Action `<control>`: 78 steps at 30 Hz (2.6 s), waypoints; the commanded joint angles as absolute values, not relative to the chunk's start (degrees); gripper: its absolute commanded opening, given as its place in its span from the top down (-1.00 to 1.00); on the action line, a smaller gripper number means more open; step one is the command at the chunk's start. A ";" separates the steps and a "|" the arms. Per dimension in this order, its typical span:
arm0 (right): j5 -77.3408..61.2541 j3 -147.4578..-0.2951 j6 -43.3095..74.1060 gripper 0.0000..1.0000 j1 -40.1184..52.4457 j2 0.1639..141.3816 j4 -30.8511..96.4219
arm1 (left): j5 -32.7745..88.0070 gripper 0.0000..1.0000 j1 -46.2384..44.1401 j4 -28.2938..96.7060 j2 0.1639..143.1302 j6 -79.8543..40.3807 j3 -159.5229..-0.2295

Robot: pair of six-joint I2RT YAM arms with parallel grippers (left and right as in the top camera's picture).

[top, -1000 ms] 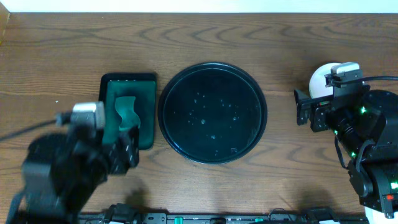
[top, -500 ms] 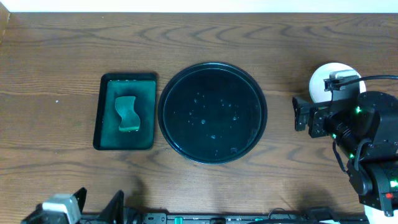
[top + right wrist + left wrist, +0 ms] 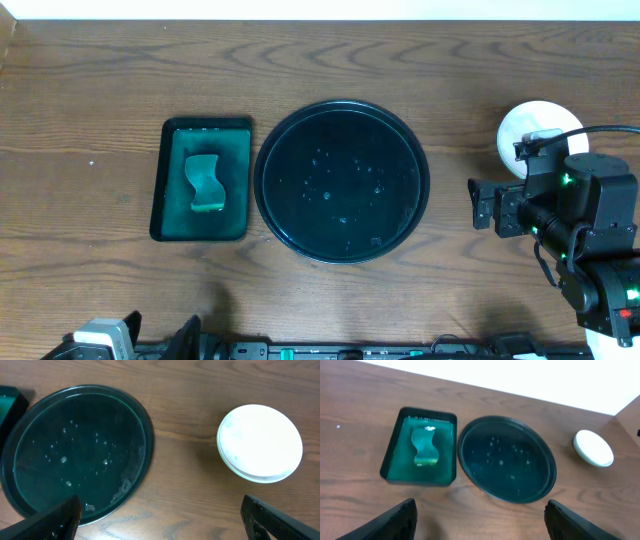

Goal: Clean dirty plates on tray and stack at the side

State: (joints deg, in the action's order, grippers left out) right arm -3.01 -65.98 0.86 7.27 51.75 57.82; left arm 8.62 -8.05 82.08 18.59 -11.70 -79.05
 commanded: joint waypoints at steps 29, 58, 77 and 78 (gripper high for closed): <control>-2.90 -66.85 1.67 -0.98 7.60 51.75 58.13 | 8.29 -0.64 -8.34 91.50 18.68 -10.74 -79.37; -2.87 -66.85 1.65 -0.98 7.60 51.75 58.04 | 8.29 -0.64 -8.34 91.50 18.68 -10.74 -79.37; -4.58 -62.85 1.67 -0.99 7.60 44.34 53.60 | 8.29 -0.64 -8.34 91.50 18.68 -10.74 -79.37; -4.58 -61.73 1.67 -0.99 7.57 42.96 52.49 | 8.29 -0.64 -8.34 91.50 18.68 -10.74 -79.37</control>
State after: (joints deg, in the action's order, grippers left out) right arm -4.12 -64.10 0.91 7.27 47.03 53.80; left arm 8.62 -8.05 91.37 18.59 -11.70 -79.07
